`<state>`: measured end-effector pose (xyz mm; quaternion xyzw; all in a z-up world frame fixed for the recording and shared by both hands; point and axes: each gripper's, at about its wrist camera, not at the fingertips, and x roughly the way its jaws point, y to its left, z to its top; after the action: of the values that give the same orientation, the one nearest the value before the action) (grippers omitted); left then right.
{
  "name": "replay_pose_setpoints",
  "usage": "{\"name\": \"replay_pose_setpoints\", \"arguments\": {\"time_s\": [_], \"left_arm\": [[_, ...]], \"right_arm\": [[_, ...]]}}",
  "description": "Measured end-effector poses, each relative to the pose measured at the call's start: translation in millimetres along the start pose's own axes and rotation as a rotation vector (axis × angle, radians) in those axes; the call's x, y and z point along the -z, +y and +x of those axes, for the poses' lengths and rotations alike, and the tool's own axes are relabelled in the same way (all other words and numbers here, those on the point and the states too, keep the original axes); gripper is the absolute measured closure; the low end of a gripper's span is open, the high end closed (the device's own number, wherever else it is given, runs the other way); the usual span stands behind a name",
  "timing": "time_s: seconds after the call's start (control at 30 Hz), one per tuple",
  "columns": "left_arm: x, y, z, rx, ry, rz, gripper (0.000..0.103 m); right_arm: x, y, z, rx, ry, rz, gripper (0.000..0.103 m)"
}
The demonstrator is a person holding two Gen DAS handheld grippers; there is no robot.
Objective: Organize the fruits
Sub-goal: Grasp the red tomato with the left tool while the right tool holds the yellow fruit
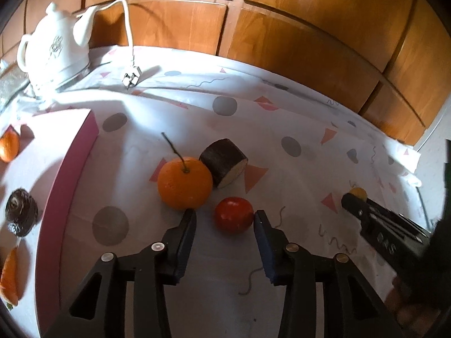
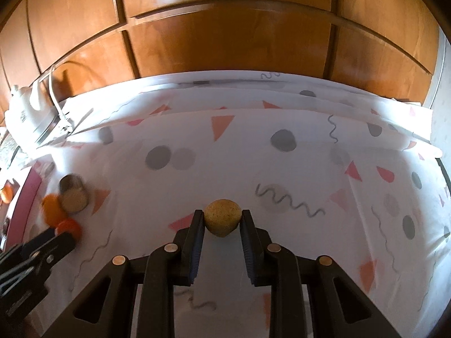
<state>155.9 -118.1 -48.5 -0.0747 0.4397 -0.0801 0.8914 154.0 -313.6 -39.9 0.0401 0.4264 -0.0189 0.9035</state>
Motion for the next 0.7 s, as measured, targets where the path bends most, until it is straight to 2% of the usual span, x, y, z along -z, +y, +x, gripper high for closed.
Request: {"name": "replay_pose_setpoints", "arguments": {"time_s": [0.17, 0.2, 0.23, 0.43, 0.7], "left_arm": [[-4, -8, 8, -0.036, -0.004, 0.041, 0.061], [-4, -10, 9, -0.045, -0.008, 0.053, 0.07], [-4, -9, 9, -0.05, -0.009, 0.062, 0.076], [7, 3, -4, -0.02, -0.012, 0.077, 0.076], [40, 21, -36, 0.002, -0.024, 0.102, 0.076]], "right_arm": [[9, 9, -7, -0.018, -0.007, -0.014, 0.078], [12, 11, -9, -0.022, -0.005, -0.016, 0.077], [14, 13, -10, -0.028, -0.002, -0.017, 0.077], [32, 19, -16, -0.062, 0.029, -0.015, 0.077], [54, 24, -34, -0.072, 0.037, -0.023, 0.077]]}}
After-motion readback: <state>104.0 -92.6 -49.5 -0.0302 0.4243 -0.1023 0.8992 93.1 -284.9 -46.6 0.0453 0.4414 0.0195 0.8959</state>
